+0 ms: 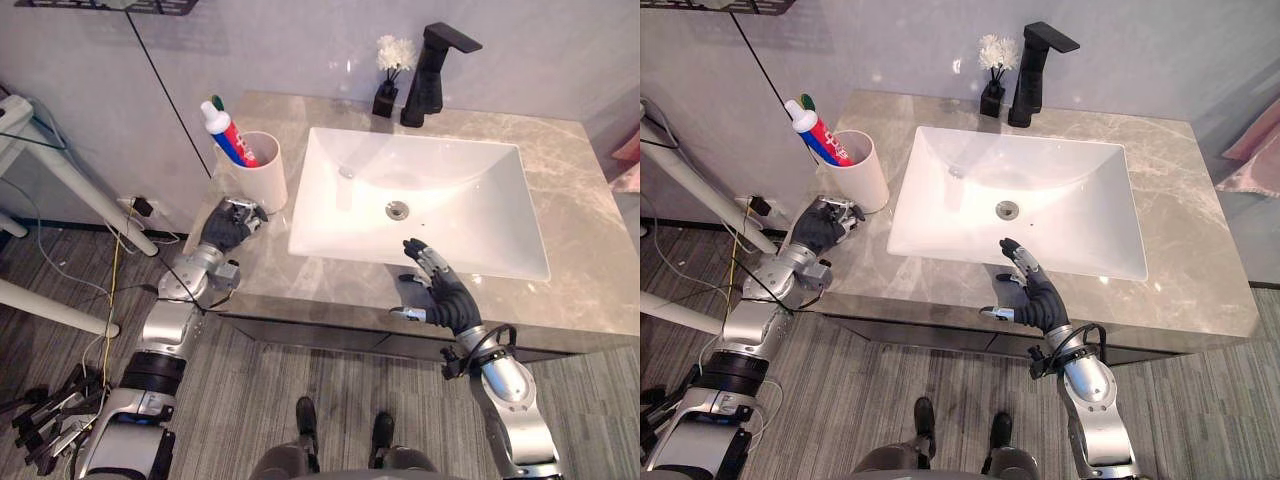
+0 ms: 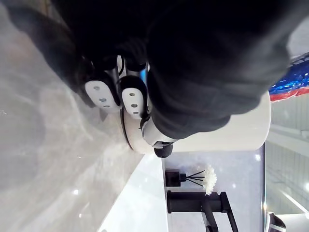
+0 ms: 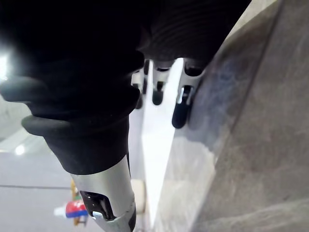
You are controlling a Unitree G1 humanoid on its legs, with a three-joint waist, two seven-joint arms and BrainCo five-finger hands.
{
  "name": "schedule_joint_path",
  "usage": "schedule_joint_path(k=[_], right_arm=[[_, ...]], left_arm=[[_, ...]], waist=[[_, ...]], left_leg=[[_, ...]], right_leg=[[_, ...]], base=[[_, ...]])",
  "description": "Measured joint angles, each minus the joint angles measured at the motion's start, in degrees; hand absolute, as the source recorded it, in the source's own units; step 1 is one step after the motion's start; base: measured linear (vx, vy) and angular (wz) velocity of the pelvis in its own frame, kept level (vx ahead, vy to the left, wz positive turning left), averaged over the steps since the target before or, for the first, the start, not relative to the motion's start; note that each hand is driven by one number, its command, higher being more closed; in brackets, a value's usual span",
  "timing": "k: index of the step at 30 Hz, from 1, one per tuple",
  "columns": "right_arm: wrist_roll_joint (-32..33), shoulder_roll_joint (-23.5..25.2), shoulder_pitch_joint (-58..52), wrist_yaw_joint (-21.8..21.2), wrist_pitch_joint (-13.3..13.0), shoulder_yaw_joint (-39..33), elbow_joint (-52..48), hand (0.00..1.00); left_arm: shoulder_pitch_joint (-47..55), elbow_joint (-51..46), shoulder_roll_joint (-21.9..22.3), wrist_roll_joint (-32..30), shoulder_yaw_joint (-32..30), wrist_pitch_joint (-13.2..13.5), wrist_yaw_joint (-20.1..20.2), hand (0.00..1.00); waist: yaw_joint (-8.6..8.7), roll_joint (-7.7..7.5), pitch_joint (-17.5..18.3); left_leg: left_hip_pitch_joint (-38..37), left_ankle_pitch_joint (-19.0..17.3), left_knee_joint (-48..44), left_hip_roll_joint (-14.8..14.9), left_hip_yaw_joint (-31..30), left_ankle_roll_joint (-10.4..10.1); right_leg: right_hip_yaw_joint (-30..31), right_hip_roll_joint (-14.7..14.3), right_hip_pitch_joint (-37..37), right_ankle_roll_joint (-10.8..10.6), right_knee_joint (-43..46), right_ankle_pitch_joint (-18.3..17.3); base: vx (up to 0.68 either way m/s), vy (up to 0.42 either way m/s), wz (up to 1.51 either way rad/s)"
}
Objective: Organize washtable
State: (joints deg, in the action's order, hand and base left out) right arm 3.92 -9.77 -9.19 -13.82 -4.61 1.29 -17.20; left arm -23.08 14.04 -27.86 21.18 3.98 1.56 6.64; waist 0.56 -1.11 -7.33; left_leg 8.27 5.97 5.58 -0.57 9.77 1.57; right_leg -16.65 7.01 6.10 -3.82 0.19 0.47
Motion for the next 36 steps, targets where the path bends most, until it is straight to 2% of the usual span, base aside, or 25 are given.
schedule_joint_path(k=[15, 24, 29, 36], right_arm=[[0.1, -0.8, 1.6, 0.0, -1.8, -0.8, -2.3, 0.00], [0.8, -1.0, 3.4, 0.1, -3.7, -0.8, -4.2, 0.00], [1.2, -1.9, 3.4, 0.1, -4.0, -0.2, -6.1, 0.00], [1.2, -1.9, 3.0, -0.1, -4.1, 0.1, -6.4, 0.00]], left_arm=[[-9.1, 3.6, -2.5, 0.7, -1.8, 1.4, -2.5, 1.00], [-18.6, 8.6, -6.8, 2.6, -1.8, 1.5, -4.7, 1.00], [-23.5, 12.2, -9.4, 3.0, -1.6, 1.6, -5.5, 1.00], [-26.2, 16.1, -9.7, 3.1, -1.3, 1.7, -5.5, 1.00]], waist=[[-0.01, -1.12, -4.6], [0.02, -2.47, -7.7], [0.01, -3.21, -8.5], [0.09, -3.21, -8.5]], left_leg=[[1.6, 0.2, 0.0, 0.2, 1.4, 0.2], [3.0, 0.3, -0.1, 0.3, 2.7, 0.4], [4.2, 0.3, -0.1, 0.5, 3.2, 0.4], [4.0, 0.3, -0.1, 0.7, 3.2, 0.4]], right_leg=[[1.2, -0.2, 2.3, 0.1, 0.3, 0.4], [2.5, -0.6, 4.3, 0.1, 0.3, 1.1], [3.9, -0.5, 5.3, 0.3, -1.0, 2.1], [4.2, -0.7, 4.9, 0.2, -1.6, 2.3]], base=[[0.02, 0.006, -0.04], [0.03, 0.001, -0.06], [0.05, 0.015, -0.10], [0.06, 0.006, -0.03]])
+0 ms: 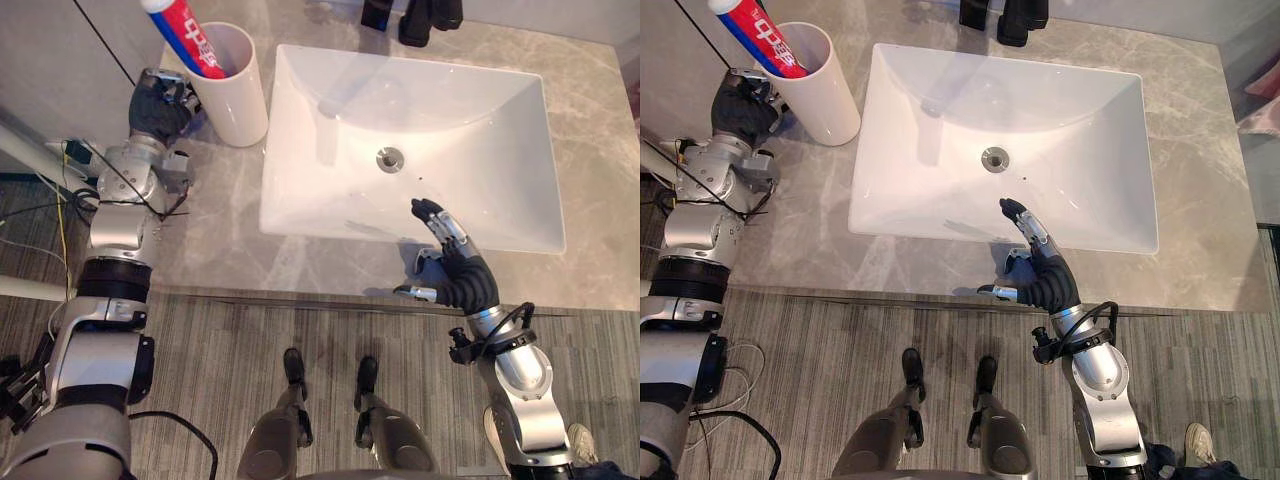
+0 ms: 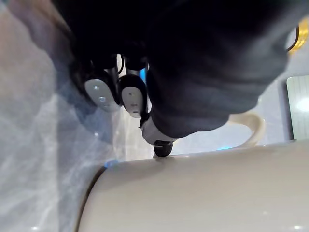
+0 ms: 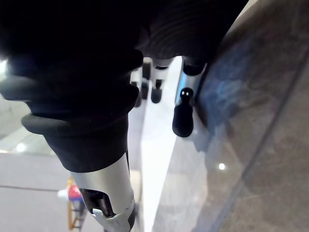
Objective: Organize washtable
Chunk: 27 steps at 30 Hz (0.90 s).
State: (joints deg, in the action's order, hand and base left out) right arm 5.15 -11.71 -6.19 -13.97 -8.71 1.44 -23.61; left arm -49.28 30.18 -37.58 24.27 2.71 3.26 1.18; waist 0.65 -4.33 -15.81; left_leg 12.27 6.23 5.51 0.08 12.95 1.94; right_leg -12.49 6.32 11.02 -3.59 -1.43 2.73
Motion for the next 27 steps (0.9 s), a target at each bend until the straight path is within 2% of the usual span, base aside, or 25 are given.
schedule_joint_path(k=[5, 9, 13, 15, 18, 20, 27], right_arm=[[0.7, 0.0, -1.1, 0.0, 0.1, 1.5, 0.3, 0.00], [1.1, 0.1, -1.1, -0.1, 0.1, 2.0, 1.3, 0.00], [1.0, 0.1, -1.1, 0.0, 0.2, 1.9, 3.5, 0.00], [1.0, 0.2, -1.1, -0.1, 0.3, 2.0, 4.9, 0.00], [0.9, 0.2, -1.2, -0.1, 0.5, 2.8, 6.9, 0.00], [0.8, 0.2, -1.3, -0.1, 0.6, 3.6, 7.7, 0.00], [-0.3, 2.1, -2.1, 0.0, 1.3, 3.9, 7.8, 0.00]], left_arm=[[1.0, 1.6, -0.3, 0.0, 0.0, 0.1, 0.1, 1.00], [7.6, -4.2, -0.7, -0.2, -0.6, 0.8, 1.2, 1.00], [15.9, -10.5, 1.0, -0.2, -0.8, 0.7, 2.6, 1.00], [20.4, -12.5, 3.3, -0.3, -0.9, 0.3, 3.1, 1.00], [25.5, -14.2, 5.4, -0.3, -0.6, -0.3, 4.0, 1.00], [28.2, -15.0, 5.9, -0.3, -0.5, -0.4, 4.9, 1.00], [29.9, -17.2, 5.9, -0.3, 1.8, -0.9, 5.3, 1.00]], waist=[[0.01, 0.01, 0.0], [-0.01, 0.38, 0.2], [-0.15, 1.86, 1.5], [-1.07, 3.50, 3.2], [-1.33, 5.46, 4.8], [-1.48, 6.23, 5.7], [-1.22, 6.21, 6.5]], left_leg=[[-1.4, -0.2, 0.0, 0.0, -0.2, -0.2], [-2.2, -0.2, 0.0, -0.1, -0.6, -0.3], [-3.3, -0.2, 0.0, -0.3, -2.4, -0.3], [-3.6, -0.1, 0.0, -0.5, -3.4, -0.3], [-4.6, -0.1, 0.1, -0.8, -5.1, -0.4], [-4.8, 0.0, 0.1, -0.8, -5.6, -0.5], [-4.8, 0.1, 0.1, -1.0, -6.4, -0.5]], right_leg=[[-0.2, -0.1, -1.7, 0.0, -0.6, 0.0], [-1.1, -0.1, -2.9, 0.0, -0.8, -0.1], [-3.2, 0.1, -4.8, 0.3, -0.7, -0.8], [-4.3, 0.1, -5.6, 0.1, -0.7, -1.0], [-6.0, 0.4, -7.2, -0.1, -0.5, -1.7], [-6.6, 0.4, -7.7, -0.1, -0.5, -1.8], [-7.4, 0.6, -7.8, 0.2, -0.2, -1.9]], base=[[0.04, 0.007, 0.01], [0.04, 0.007, 0.05], [0.04, 0.009, 0.24], [0.02, 0.004, 0.25], [0.01, 0.011, 0.28], [0.00, 0.009, 0.19], [-0.01, 0.012, 0.07]])
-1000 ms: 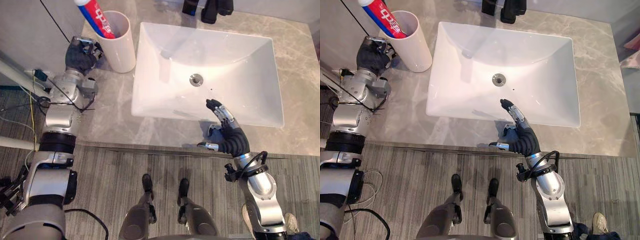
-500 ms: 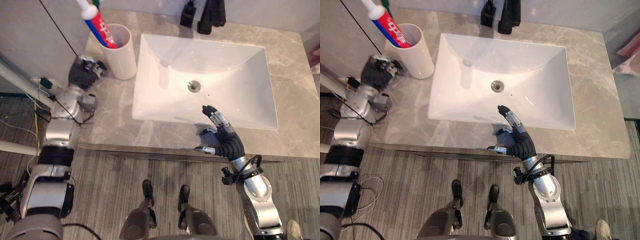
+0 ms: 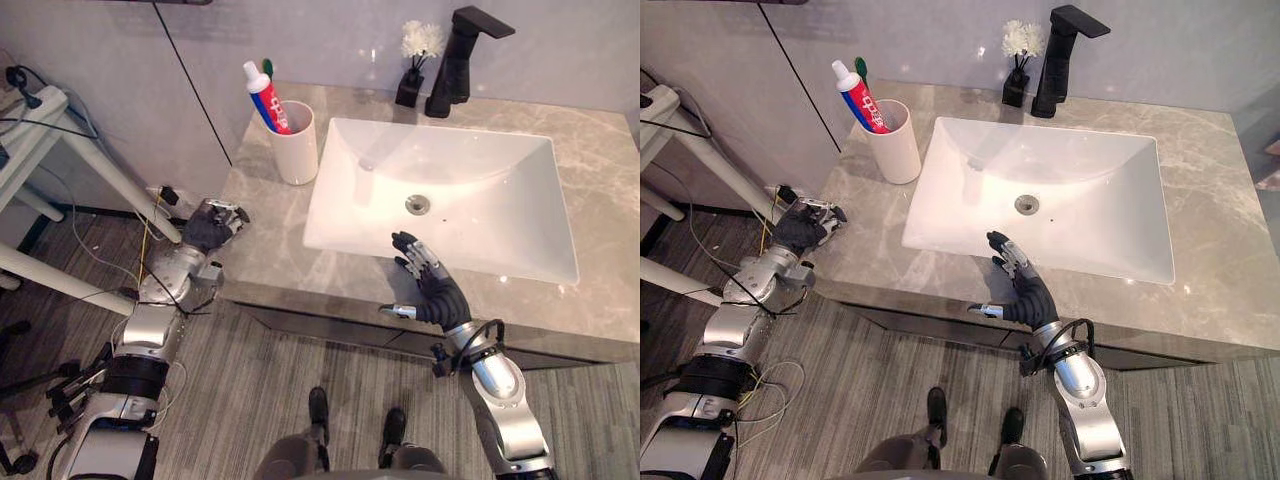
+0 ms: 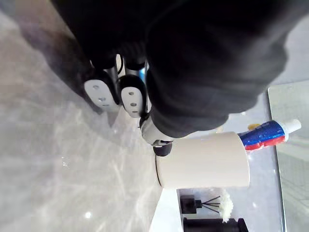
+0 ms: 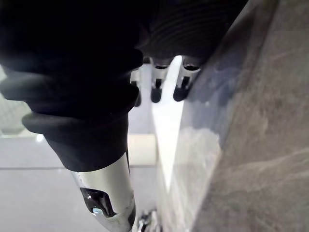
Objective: Organize washtable
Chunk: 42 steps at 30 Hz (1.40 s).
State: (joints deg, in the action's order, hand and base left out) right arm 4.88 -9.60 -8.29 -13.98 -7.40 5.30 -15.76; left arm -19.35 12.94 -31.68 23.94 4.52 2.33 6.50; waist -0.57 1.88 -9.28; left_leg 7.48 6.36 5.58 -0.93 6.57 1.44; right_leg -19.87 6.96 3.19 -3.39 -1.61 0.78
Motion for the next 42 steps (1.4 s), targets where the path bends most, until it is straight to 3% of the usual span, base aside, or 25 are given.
schedule_joint_path(k=[25, 37, 42], right_arm=[[-1.0, 2.0, -0.7, 1.3, 1.0, -1.3, 0.8, 0.00], [-1.0, 1.1, -0.6, 1.4, -0.2, -2.7, 0.6, 0.00], [-1.0, 0.7, -0.6, 1.4, -1.1, -2.6, -0.2, 0.00]], left_arm=[[-3.8, 2.2, 6.2, -2.1, 5.8, 0.9, -0.9, 1.00], [-8.8, 8.1, 5.8, -1.8, 3.8, 1.8, -2.9, 1.00], [-11.8, 10.2, 2.1, -1.8, 3.8, 1.2, -3.0, 1.00]], waist=[[2.78, -0.01, 2.8], [2.58, -0.09, 2.8], [2.60, -0.58, 2.2]], left_leg=[[0.9, 0.0, 0.0, 0.3, 3.3, 0.0], [1.8, -0.3, 0.0, 0.9, 4.5, -0.3], [2.9, -0.3, 0.0, 1.0, 4.6, -0.3]], right_leg=[[3.5, 0.0, 2.9, -0.5, 0.4, 0.4], [5.7, -0.5, 4.2, -0.5, 0.3, 0.9], [5.9, -0.7, 5.3, -0.4, 0.3, 1.1]], base=[[0.02, 0.006, -0.07], [0.03, 0.002, -0.08], [0.00, 0.001, -0.01]])
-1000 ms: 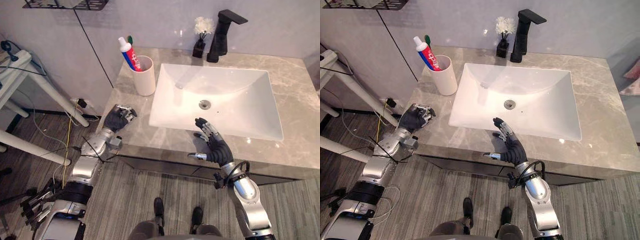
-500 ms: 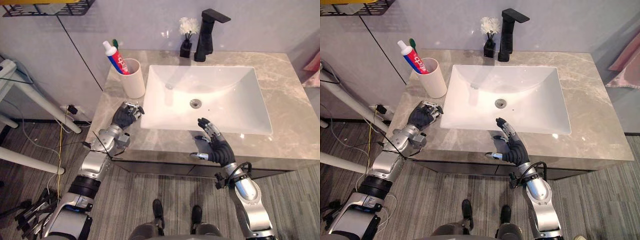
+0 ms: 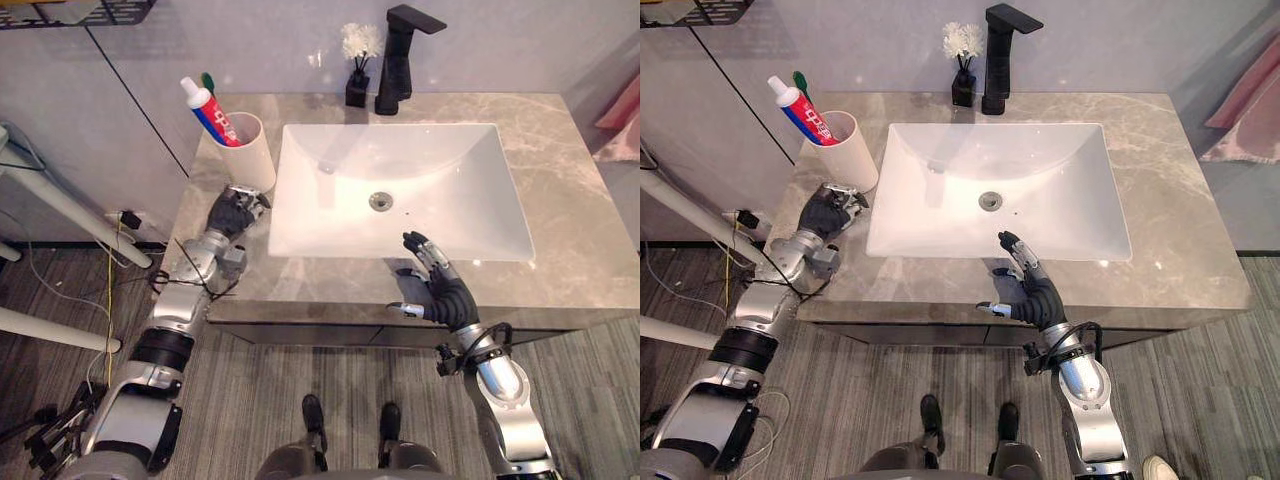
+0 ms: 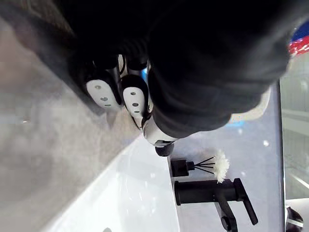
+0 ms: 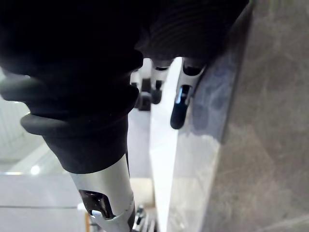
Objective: Organize washtable
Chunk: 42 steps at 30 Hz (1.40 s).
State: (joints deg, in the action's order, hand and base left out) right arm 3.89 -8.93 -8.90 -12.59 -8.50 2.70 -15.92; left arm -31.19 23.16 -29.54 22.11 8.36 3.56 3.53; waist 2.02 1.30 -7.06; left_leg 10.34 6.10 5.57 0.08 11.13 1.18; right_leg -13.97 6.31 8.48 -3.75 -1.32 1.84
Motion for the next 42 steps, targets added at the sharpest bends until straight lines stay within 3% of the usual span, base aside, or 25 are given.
schedule_joint_path(k=[3, 14, 25, 42], right_arm=[[0.0, -0.6, 0.0, 0.1, 0.0, -0.2, -0.5, 0.00], [0.0, -1.2, 0.1, 0.1, -1.2, -0.6, -2.8, 0.00], [0.1, -1.4, 0.1, 0.1, -2.5, 0.1, -5.1, 0.00], [0.7, -1.4, 0.1, -0.2, -4.0, 0.1, -6.5, 0.00]], left_arm=[[-1.5, 0.4, -1.2, 0.0, 0.0, 0.1, 0.1, 1.00], [-6.6, 2.0, -3.2, 0.0, -0.2, 0.2, 0.1, 1.00], [-12.3, 3.9, -7.4, 1.6, -0.3, 0.7, -0.1, 1.00], [-20.9, 10.9, -9.4, 2.0, -0.7, 0.7, -1.3, 1.00]], waist=[[-0.05, -0.86, -0.8], [-1.35, -1.52, -3.3], [-1.38, -3.40, -5.4], [-1.14, -5.00, -7.5]], left_leg=[[0.0, 0.0, 0.0, 0.0, 0.1, 0.0], [1.1, 0.0, 0.0, 0.3, 1.5, 0.0], [2.6, 0.2, 0.0, 0.3, 3.1, 0.3], [3.2, 0.2, 0.0, 0.2, 3.3, 0.3]], right_leg=[[0.0, 0.0, 0.0, 0.0, 0.0, 0.0], [1.3, -0.2, 1.8, 0.2, 0.1, 0.4], [2.8, -0.2, 3.8, 0.1, -0.3, 1.5], [3.2, -0.2, 4.3, 0.2, -1.0, 2.1]], base=[[0.04, 0.011, 0.00], [0.03, 0.009, -0.06], [0.04, 0.013, -0.07], [0.04, 0.018, -0.01]])
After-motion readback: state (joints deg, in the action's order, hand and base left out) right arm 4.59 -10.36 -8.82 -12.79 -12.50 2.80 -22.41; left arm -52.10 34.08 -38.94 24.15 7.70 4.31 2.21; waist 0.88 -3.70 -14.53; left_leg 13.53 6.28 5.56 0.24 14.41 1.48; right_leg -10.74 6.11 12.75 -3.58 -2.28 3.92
